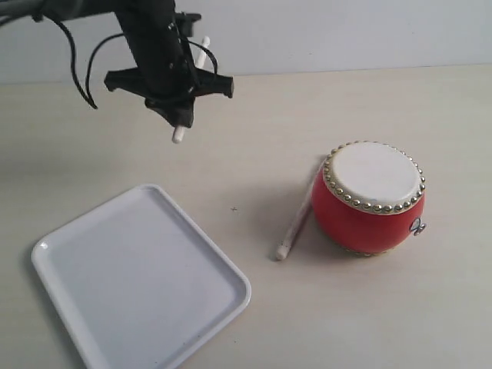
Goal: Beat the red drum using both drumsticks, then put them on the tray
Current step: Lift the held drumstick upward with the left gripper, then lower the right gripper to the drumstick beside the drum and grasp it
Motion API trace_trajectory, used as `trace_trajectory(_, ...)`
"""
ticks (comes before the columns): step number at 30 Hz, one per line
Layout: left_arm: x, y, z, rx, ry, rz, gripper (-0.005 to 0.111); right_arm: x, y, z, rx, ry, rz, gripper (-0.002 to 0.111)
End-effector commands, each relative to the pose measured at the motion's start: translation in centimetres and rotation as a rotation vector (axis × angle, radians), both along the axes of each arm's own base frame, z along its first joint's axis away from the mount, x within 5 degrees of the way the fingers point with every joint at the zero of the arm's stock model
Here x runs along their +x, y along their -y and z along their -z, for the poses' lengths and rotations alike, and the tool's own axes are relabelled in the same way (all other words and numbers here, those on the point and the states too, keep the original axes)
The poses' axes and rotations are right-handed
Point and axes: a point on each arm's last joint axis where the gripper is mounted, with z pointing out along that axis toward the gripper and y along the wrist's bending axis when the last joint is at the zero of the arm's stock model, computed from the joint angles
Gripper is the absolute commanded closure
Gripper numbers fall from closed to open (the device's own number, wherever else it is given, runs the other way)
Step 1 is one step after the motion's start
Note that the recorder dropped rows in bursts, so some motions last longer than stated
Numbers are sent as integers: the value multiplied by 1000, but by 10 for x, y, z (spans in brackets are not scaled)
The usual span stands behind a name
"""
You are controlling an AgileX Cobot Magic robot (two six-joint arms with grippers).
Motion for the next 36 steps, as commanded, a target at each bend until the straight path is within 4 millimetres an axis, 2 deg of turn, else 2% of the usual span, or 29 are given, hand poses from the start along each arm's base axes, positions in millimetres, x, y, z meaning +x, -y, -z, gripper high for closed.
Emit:
trace_trajectory(1, -24, -29, -48, -134, 114, 48, 107, -2, 2, -8, 111, 102, 6, 108)
trace_trajectory(2, -31, -37, -53, -162, 134, 46, 107, -2, 3, -9, 214, 112, -6, 108)
trace_trajectory(3, -46, -53, -63, -204, 193, 32, 107, -2, 3, -8, 412, 112, -34, 108)
trace_trajectory(4, -57, -64, -69, -215, 230, 25, 107, -2, 3, -8, 491, 113, -46, 108)
trace_trajectory(5, -79, -82, -77, -228, 294, 20, 107, -2, 4, -9, 561, 122, -58, 108)
trace_trajectory(6, -94, -92, -81, -235, 330, 19, 107, -2, 4, -9, 565, 124, -59, 108)
trace_trajectory(7, -124, -110, -92, -261, 401, 12, 107, -2, 4, -9, 565, 124, -59, 108)
trace_trajectory(8, -139, -117, -94, -274, 435, 12, 107, -2, 4, -9, 565, 124, -59, 108)
trace_trajectory(9, -168, -129, -94, -301, 486, -1, 107, -2, 4, -9, 567, 124, -60, 108)
trace_trajectory(15, -242, -161, -98, -420, 721, -28, 107, -2, 4, -9, 567, 124, -60, 108)
trace_trajectory(17, -263, -170, -93, -422, 782, -6, 107, -2, 4, -9, 572, 124, -60, 108)
trace_trajectory(20, -289, -181, -84, -424, 842, 20, 107, -3, 5, -13, 602, 167, -66, 108)
trace_trajectory(23, -308, -188, -80, -448, 900, 23, 107, -8, 8, -24, 598, 310, -68, 108)
trace_trajectory(25, -318, -193, -78, -461, 931, 26, 107, -8, 9, -25, 598, 318, -68, 108)
trace_trajectory(27, -325, -195, -78, -469, 933, 28, 107, -7, 3, -30, 499, 191, -79, 108)
trace_trajectory(29, -330, -196, -76, -464, 901, 32, 107, -2, -1, -39, 428, -22, -56, 108)
trace_trajectory(31, -331, -196, -72, -446, 875, 39, 107, 8, -2, -54, 384, -110, -41, 108)
trace_trajectory(34, -331, -197, -73, -445, 877, 35, 107, 35, -4, -87, 292, -229, -47, 108)
trace_trajectory(36, -331, -197, -73, -445, 881, 30, 107, 62, -13, -106, 194, -392, -119, 108)
